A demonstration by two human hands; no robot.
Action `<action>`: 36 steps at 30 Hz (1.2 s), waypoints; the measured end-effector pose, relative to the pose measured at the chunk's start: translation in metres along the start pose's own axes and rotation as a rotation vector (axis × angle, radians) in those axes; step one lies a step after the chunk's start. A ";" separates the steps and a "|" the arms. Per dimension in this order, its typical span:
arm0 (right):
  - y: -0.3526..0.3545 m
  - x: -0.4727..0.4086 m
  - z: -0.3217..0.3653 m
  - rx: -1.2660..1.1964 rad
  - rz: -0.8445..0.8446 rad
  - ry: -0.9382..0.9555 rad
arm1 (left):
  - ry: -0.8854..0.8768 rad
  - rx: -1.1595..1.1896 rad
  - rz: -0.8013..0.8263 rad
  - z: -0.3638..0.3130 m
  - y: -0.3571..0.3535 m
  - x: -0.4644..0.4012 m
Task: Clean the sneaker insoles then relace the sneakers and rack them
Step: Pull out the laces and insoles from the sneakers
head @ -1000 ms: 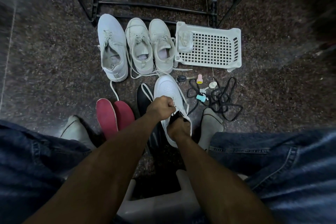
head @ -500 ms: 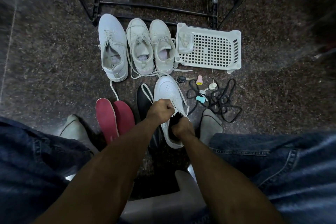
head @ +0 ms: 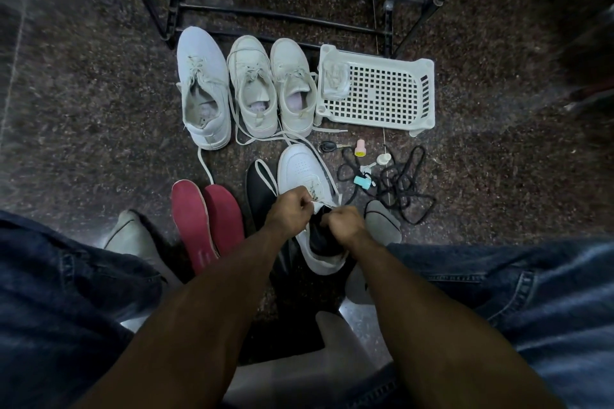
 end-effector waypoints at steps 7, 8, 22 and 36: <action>0.022 -0.002 0.001 0.107 0.068 -0.002 | -0.129 -0.220 0.050 -0.005 -0.015 0.010; 0.023 -0.001 0.001 0.113 0.084 -0.009 | -0.114 -0.205 0.043 -0.004 -0.016 0.010; 0.126 0.027 0.096 0.584 0.464 -0.005 | -0.065 -0.157 0.073 -0.001 -0.009 0.004; 0.129 0.038 0.123 0.254 0.279 0.165 | 0.416 1.120 0.190 -0.008 0.045 0.019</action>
Point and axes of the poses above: each hand's wrist, its own x-axis away from the middle knuckle, its own y-axis out of the back of the hand, z = x × y, the point moved 1 cm from there along -x, towards the middle knuckle, and after that the axes turned 4 degrees about y, right-handed, at the moved point
